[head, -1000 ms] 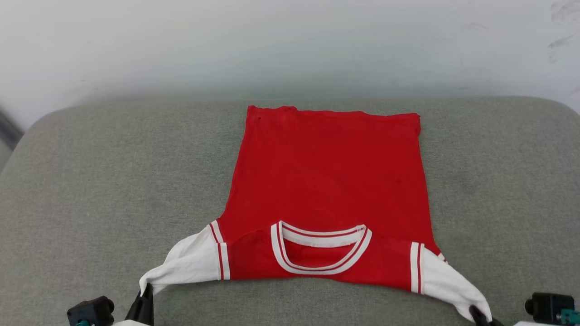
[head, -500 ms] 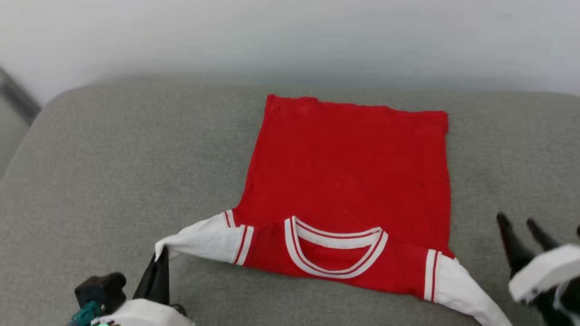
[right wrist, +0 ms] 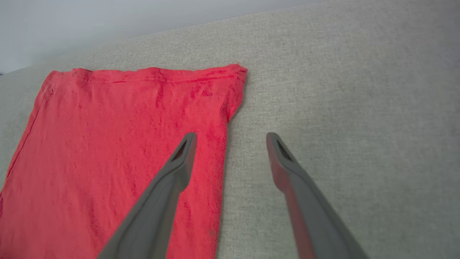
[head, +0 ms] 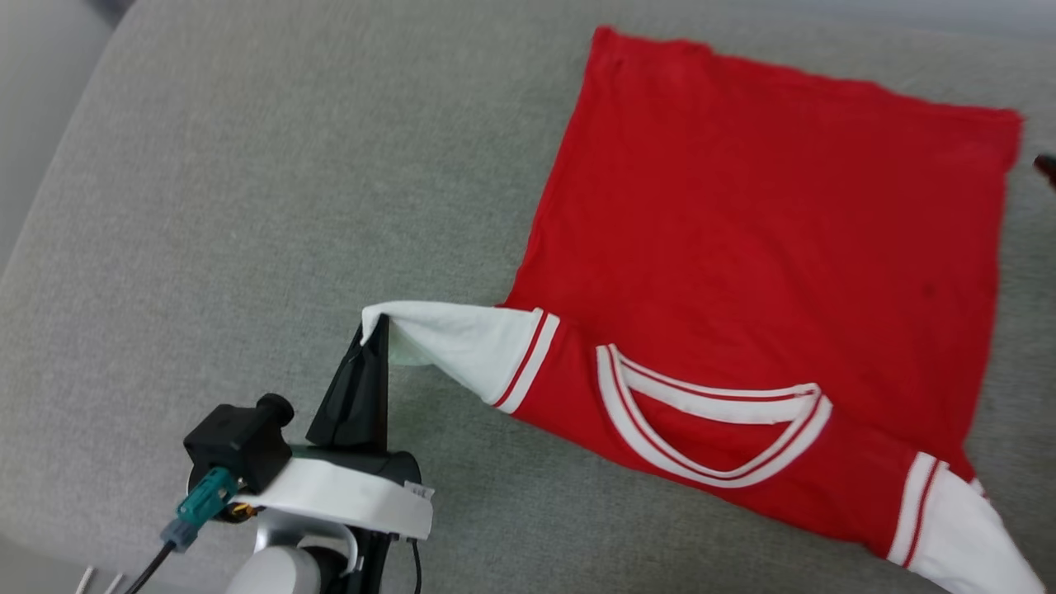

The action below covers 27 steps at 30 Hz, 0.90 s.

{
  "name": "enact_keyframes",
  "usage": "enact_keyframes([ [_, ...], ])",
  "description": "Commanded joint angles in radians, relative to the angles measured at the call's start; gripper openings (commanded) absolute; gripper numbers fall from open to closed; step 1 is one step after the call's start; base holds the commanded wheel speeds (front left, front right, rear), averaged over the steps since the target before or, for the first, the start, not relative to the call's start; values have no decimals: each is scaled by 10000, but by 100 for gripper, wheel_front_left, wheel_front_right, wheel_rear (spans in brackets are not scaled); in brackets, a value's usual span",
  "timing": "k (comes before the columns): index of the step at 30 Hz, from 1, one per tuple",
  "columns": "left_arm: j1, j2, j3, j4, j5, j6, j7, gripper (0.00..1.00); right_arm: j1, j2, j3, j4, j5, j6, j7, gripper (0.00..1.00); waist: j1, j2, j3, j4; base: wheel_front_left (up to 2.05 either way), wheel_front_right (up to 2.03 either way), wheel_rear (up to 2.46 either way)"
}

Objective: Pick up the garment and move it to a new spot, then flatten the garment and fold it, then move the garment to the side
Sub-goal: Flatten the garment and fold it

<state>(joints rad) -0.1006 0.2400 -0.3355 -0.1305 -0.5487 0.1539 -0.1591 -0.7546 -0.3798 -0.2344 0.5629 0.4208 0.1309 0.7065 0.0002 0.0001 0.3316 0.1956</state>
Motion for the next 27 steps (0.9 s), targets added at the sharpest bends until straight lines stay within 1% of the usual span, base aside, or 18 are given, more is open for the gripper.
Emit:
enact_keyframes([
  [1, -218, -67, -21, -74, 56, -65, -100, 0, -535, -142, -31, 112, -198, -4, 278, 100, -2, -1, 896, 697, 0, 0, 0],
  [5, -643, -199, -152, -145, 75, -231, -244, 0, -1729, -296, -223, 349, -792, -4, 984, 100, -2, -1, 1580, 1010, 0, 0, 0],
  [11, -1146, -395, -264, 38, 21, -473, -449, 0, -2691, -232, -579, 626, -1429, -4, 1393, 100, -2, -1, 2457, 1239, 0, 0, 0],
  [13, -1245, -425, -265, 125, 22, -527, -496, 0, -2720, -172, -653, 844, -1598, -4, 1576, 100, -2, -1, 2634, 1258, 0, 0, 0],
  [19, -1390, -418, -225, 410, 32, -619, -649, 0, -1932, 338, -988, 1928, -1963, -14, 2428, 100, -2, -1, 2658, 1195, 0, 0, 0],
  [20, -1400, -410, -226, 460, 33, -621, -648, 0, -1849, 403, -1035, 2010, -2021, -16, 2494, 30, -2, -1, 2606, 1175, 0, 0, 0],
  [21, -1407, -403, -229, 510, 33, -626, -651, 0, -1800, 435, -1070, 2044, -2054, -16, 2502, 0, -2, -1, 2546, 1157, 0, 0, 0],
  [24, -1356, -379, -239, 685, -13, -625, -647, 0, -1837, 456, -1101, 1978, -2093, -10, 2331, 0, -2, -1, 2243, 1076, 0, 0, 0],
  [27, -1209, -303, -175, 895, -78, -605, -633, 0, -1970, 284, -887, 1727, -2161, -8, 2076, 0, -2, -1, 1774, 915, 0, 0, 0],
])
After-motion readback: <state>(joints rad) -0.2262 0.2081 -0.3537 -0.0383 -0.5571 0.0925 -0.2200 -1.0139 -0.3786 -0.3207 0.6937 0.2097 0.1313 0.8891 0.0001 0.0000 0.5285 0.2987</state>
